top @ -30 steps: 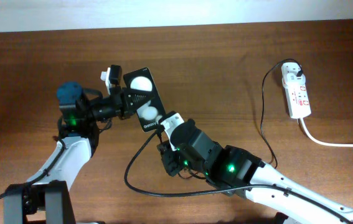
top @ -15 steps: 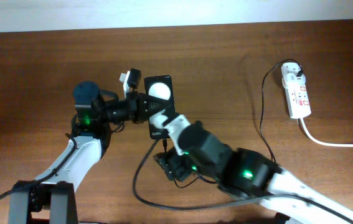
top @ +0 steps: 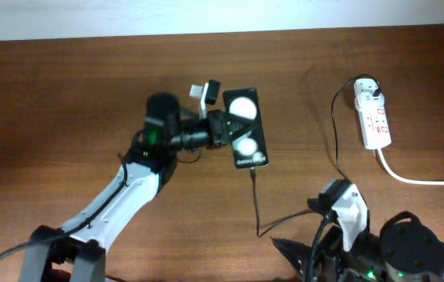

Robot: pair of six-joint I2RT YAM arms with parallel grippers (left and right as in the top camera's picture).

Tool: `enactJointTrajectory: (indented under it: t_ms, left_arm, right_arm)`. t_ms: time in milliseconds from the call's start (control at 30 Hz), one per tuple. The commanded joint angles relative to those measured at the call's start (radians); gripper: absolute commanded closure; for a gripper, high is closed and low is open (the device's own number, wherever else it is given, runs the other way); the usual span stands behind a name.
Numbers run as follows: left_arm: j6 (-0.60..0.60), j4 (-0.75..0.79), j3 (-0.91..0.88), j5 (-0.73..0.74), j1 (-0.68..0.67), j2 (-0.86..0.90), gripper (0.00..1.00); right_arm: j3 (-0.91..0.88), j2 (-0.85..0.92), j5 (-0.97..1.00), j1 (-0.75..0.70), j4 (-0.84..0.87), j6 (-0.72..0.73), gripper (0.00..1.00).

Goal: Plug charger to phone and switch on socket
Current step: 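Lower the connected phone flat onto the table with the left gripper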

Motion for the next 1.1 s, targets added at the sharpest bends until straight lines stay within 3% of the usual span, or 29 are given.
enactJointTrajectory:
  t_ms: [0, 100, 367, 700, 1000, 1067]
  left_arm:
    - [0.336, -0.369, 0.214, -0.206, -0.015, 0.002, 1.0]
    - [0.449, -0.56, 0.335, -0.252, -0.015, 0.062, 1.0]
    - [0.492, -0.556, 0.476, -0.147, -0.015, 0.374, 1.0]
    - [0.507, -0.552, 0.507, -0.198, -0.012, 0.639, 0.95]
    - [0.508, -0.669, 0.507, -0.345, -0.012, 0.658, 0.7]
    - [0.508, -0.713, 0.507, -0.386, -0.013, 0.658, 0.53]
  right_arm:
    - [0.006, -0.002, 0.012, -0.003, -0.037, -0.006, 0.01]
    - [0.006, -0.002, 0.012, -0.003, -0.053, -0.006, 0.01]
    - [0.006, -0.002, 0.012, -0.003, -0.062, -0.006, 0.01]
    - [0.006, -0.002, 0.012, -0.003, -0.062, -0.006, 0.01]
    - [0.006, -0.002, 0.012, -0.003, -0.062, -0.006, 0.01]
    - [0.006, -0.002, 0.012, -0.003, -0.062, -0.006, 0.01]
